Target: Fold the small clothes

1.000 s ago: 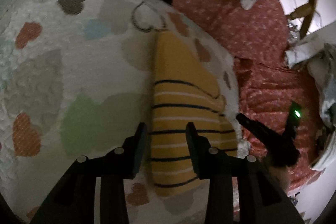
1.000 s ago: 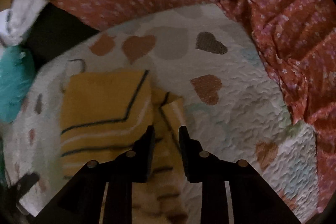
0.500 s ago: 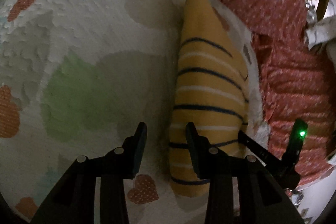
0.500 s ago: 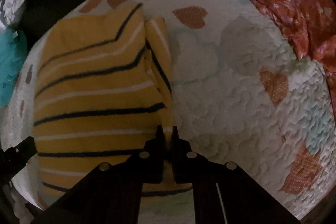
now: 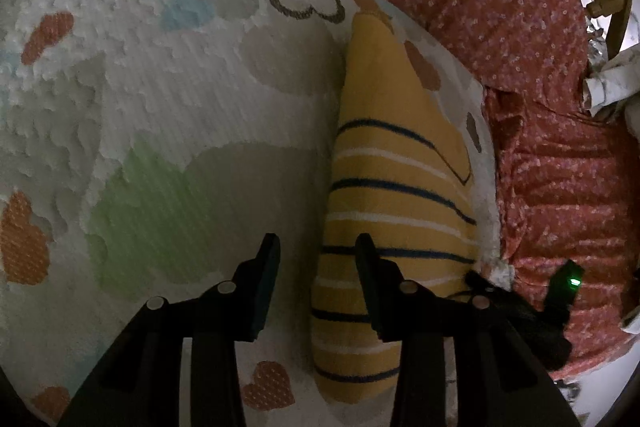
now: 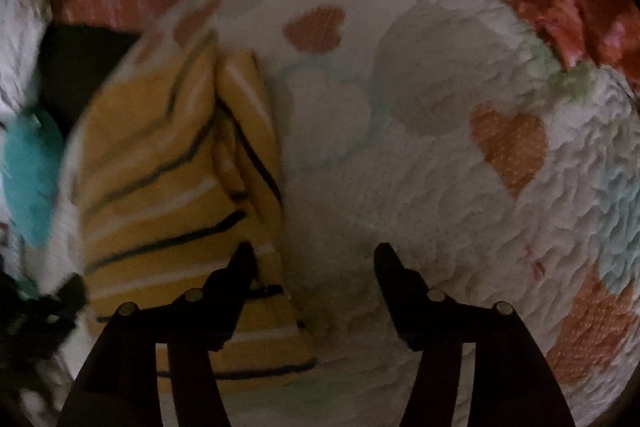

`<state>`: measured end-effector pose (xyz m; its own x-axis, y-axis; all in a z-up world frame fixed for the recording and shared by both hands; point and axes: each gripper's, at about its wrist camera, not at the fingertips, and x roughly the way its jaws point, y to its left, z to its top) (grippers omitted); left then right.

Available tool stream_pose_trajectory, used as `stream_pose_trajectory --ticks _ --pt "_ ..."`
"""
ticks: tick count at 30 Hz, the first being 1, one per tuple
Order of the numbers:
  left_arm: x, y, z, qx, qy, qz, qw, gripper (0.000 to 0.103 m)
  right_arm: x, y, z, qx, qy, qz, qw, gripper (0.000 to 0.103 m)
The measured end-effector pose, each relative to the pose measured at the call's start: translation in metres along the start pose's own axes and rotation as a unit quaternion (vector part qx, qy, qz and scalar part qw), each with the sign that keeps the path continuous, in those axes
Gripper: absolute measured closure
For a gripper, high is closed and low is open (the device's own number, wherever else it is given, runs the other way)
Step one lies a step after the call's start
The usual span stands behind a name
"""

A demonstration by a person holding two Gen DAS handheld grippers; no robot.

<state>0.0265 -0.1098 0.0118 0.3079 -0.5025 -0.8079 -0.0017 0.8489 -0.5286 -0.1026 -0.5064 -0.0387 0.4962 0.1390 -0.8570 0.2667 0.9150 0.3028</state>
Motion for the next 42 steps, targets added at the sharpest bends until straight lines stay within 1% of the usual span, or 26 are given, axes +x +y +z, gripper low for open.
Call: stream_pose_trajectory --ticks 1,3,4,6,9,11,14,20,26,32,35,36,39,41,42 --pt "-0.002 -0.003 0.000 0.008 -0.007 0.016 0.9998 0.065 -0.004 0.001 0.000 -0.005 -0.009 -0.002 1.000 0.038" --pt "-0.006 -0.010 -0.001 0.031 -0.026 0.057 0.9976 0.065 -0.012 0.006 0.001 -0.022 -0.035 -0.020 0.999 0.038" --pt "-0.008 -0.015 -0.001 0.046 -0.035 0.081 0.9950 0.065 -0.014 0.010 0.001 -0.027 -0.044 -0.021 0.998 0.038" --pt "-0.010 -0.023 -0.004 0.071 -0.050 0.110 0.9901 0.065 -0.018 0.020 0.004 -0.035 -0.061 -0.014 0.997 0.038" --pt "-0.011 -0.030 -0.006 0.091 -0.057 0.127 0.9860 0.065 -0.018 0.041 0.005 -0.054 -0.079 -0.018 0.995 0.038" --pt "-0.010 -0.035 -0.008 0.106 -0.063 0.139 0.9825 0.065 -0.011 0.056 0.011 -0.074 -0.084 -0.028 0.993 0.038" --pt "-0.010 -0.040 -0.009 0.122 -0.069 0.151 0.9786 0.065 -0.005 0.067 0.016 -0.095 -0.084 -0.036 0.991 0.037" --pt "-0.011 -0.044 -0.008 0.131 -0.069 0.148 0.9778 0.064 0.010 0.082 0.020 -0.099 -0.076 -0.032 0.992 0.037" --pt "-0.011 -0.042 -0.006 0.123 -0.067 0.145 0.9796 0.064 0.014 0.078 0.021 -0.088 -0.070 -0.031 0.993 0.037" --pt "-0.010 -0.042 -0.006 0.122 -0.063 0.142 0.9802 0.064 0.017 0.067 0.024 -0.062 -0.057 -0.012 0.996 0.036" --pt "-0.006 -0.041 -0.005 0.113 -0.057 0.136 0.9826 0.061 0.018 0.065 0.023 -0.058 -0.055 -0.008 0.997 0.035" --pt "-0.005 -0.039 -0.005 0.106 -0.052 0.130 0.9844 0.058 0.019 0.065 0.024 -0.058 -0.054 -0.008 0.997 0.034" --pt "0.001 -0.031 0.001 0.077 -0.028 0.092 0.9924 0.058 0.022 0.064 0.026 -0.059 -0.052 -0.005 0.997 0.032" --pt "0.004 -0.024 0.006 0.052 -0.014 0.052 0.9972 0.057 0.024 0.062 0.029 -0.058 -0.050 0.002 0.997 0.030" --pt "0.006 -0.021 0.008 0.043 -0.007 0.035 0.9984 0.054 0.025 0.061 0.031 -0.056 -0.050 0.007 0.997 0.030"
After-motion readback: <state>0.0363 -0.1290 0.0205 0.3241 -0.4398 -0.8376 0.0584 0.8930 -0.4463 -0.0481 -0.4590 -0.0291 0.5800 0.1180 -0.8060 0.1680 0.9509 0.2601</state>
